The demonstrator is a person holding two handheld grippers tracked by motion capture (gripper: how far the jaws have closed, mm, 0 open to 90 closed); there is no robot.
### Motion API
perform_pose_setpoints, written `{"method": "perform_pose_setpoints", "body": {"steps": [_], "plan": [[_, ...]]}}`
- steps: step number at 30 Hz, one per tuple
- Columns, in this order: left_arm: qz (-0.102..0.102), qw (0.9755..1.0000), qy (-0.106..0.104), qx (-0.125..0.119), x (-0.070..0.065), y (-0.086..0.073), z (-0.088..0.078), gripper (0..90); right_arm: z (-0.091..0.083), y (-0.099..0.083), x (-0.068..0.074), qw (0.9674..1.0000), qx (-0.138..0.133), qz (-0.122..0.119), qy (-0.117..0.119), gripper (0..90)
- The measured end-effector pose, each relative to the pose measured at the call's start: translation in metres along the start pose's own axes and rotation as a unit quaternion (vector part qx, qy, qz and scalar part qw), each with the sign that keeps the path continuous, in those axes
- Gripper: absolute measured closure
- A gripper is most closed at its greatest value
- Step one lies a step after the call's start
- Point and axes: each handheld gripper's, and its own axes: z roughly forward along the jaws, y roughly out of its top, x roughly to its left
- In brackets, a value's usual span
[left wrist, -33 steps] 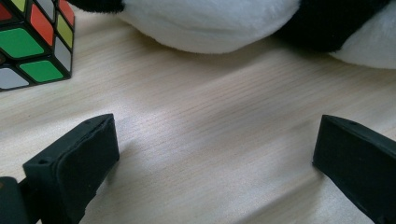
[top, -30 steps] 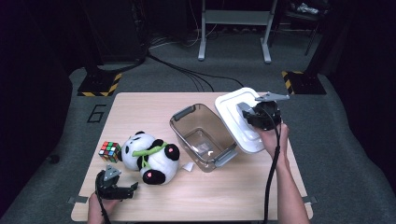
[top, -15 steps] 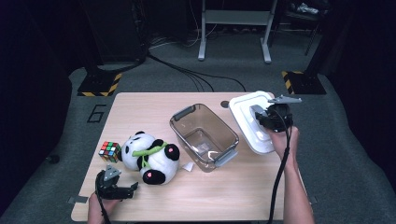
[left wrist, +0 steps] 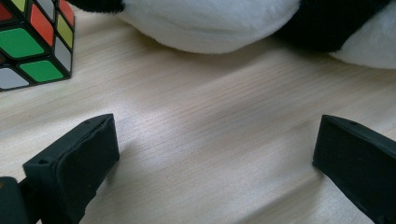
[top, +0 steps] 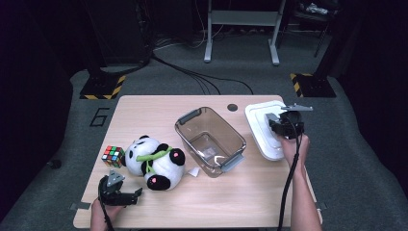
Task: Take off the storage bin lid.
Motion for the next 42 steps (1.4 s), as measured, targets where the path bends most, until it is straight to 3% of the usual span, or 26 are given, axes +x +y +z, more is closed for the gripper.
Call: {"method": "perform_pose_setpoints", "body": {"steps": [17, 32, 42], "plan": [[0.0, 1.0, 0.0, 0.0, 0.0, 0.0, 0.0, 0.1, 0.039, -0.023, -0.005, 0.9986, 0.024, 0.045, -0.014, 66.4], [-0.001, 1.0, 0.0, 0.0, 0.0, 0.0, 0.0, 0.0, 0.066, -0.044, -0.011, 0.9962, 0.041, 0.073, -0.025, 66.4], [0.0, 1.0, 0.0, 0.0, 0.0, 0.0, 0.0, 0.1, 0.076, -0.051, -0.014, 0.9948, 0.054, 0.079, -0.032, 66.4]]}}
